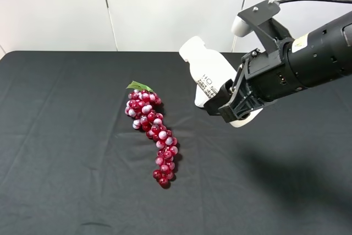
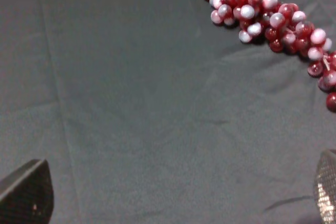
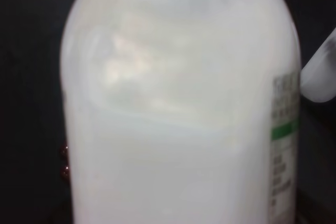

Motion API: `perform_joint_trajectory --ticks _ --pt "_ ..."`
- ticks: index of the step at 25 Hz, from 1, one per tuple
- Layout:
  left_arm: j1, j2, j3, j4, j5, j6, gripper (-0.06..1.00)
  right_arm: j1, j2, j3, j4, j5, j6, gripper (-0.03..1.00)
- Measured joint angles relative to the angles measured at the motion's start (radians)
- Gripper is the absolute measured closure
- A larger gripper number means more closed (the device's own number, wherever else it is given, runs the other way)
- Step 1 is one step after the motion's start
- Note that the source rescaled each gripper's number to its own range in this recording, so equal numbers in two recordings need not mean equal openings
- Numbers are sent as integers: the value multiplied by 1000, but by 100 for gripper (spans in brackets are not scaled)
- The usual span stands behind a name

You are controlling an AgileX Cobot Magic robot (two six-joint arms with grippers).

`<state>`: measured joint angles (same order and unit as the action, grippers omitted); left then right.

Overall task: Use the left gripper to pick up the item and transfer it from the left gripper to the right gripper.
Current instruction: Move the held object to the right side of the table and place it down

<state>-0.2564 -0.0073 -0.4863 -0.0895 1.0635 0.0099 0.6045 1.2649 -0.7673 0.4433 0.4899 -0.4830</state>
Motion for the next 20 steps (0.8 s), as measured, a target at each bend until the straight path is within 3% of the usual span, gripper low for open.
perform_joint_trajectory --ticks 20 --pt "0 0 3 19 -2 0 -4 0 0 0 0 34 84 89"
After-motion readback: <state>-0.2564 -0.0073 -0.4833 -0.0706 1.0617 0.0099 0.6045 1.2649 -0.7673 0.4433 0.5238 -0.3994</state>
